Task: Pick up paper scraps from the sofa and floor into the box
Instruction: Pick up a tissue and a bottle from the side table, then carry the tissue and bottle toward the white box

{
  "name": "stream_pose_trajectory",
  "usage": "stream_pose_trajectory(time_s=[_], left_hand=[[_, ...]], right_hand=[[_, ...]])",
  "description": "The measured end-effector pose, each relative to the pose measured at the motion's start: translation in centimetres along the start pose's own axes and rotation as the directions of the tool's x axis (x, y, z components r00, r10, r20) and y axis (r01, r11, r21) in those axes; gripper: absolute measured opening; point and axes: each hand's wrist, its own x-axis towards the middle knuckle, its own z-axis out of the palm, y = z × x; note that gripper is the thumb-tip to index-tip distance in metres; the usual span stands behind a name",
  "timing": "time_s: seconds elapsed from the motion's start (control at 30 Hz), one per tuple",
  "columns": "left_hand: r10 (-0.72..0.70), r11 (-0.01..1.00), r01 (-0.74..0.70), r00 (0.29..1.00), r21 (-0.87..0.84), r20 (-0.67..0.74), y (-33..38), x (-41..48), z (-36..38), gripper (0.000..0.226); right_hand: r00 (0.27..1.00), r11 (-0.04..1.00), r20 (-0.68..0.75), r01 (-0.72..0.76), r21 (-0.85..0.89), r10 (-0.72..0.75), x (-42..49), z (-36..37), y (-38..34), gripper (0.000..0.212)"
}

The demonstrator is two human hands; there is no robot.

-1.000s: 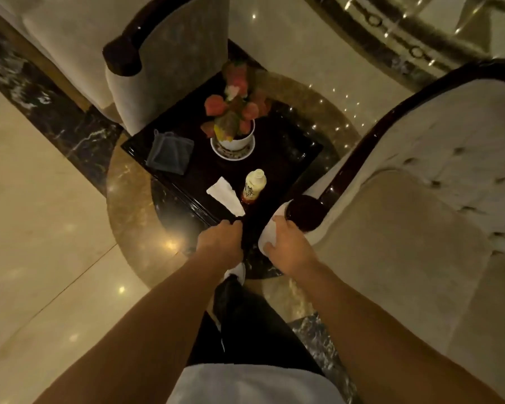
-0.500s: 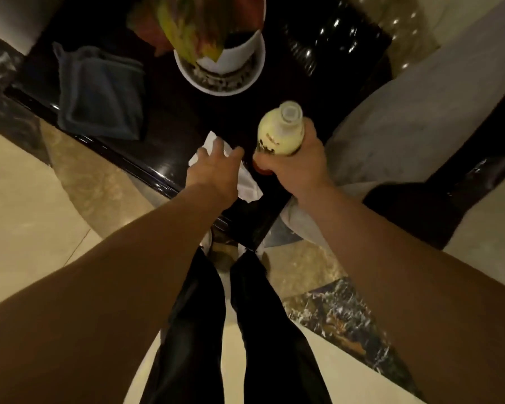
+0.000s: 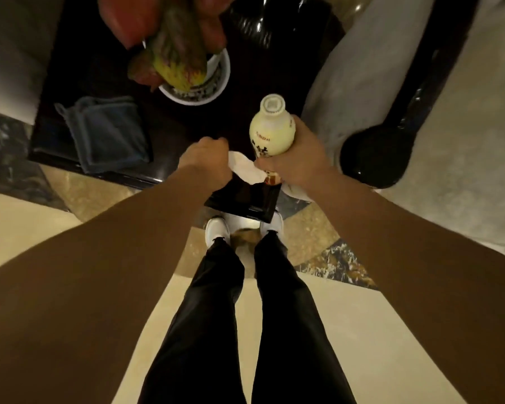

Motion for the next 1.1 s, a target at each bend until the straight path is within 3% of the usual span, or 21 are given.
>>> stream_pose_trajectory(time_s=[0.17, 0.33, 0.47, 0.6, 0.7, 0.83, 0.97, 1.1], left_hand=[[0.154, 0.973, -0.141, 0.986, 0.182, -0.059, 3.9, -5.1, -7.0, 0.036], [0.374, 0.876, -0.320, 0.923, 0.361, -0.089, 11.1, -10.7, -10.3, 0.021], [0.458, 0.865, -0.420, 0.884, 0.275, -0.089, 17.9, -17.6, -9.0, 0.021], [0.594, 0.718, -0.561, 0.802, 0.412, 0.056, 25.4, -26.0, -3.3, 0.033], [0.719, 0.522, -0.701, 0.668, 0.487, 0.191, 32.6, -34.1, 2.7, 0.032], [0.854, 0.217, -0.857, 0.398, 0.467, 0.335, 42.1, -46.3, 11.0, 0.021], [0.867, -0.099, -0.912, 0.117, 0.397, 0.485, 48.7, -57.3, 17.7, 0.020], [0.798, -0.298, -0.877, -0.013, 0.376, 0.603, 53.6, -63.6, 22.4, 0.014]], right_hand=[[0.998, 0.998, -0.061, 0.013, 0.055, -0.009, -7.9, -4.9, -3.0, 0.071], [0.988, 0.997, -0.151, 0.027, 0.066, -0.017, -16.8, -9.6, -2.8, 0.067], [0.958, 0.995, -0.283, -0.028, 0.095, 0.054, -25.9, -14.0, 1.3, 0.072], [0.889, 0.987, -0.431, -0.128, 0.099, 0.158, -38.1, -18.1, 8.6, 0.075], [0.776, 0.953, -0.554, -0.256, 0.160, 0.301, -49.2, -19.8, 15.2, 0.077], [0.565, 0.845, -0.639, -0.446, 0.296, 0.522, -63.0, -21.0, 23.9, 0.071], [0.323, 0.692, -0.651, -0.564, 0.451, 0.687, -73.6, -21.5, 30.5, 0.065], [0.102, 0.573, -0.622, -0.525, 0.629, 0.777, -79.7, -23.2, 35.5, 0.061]])
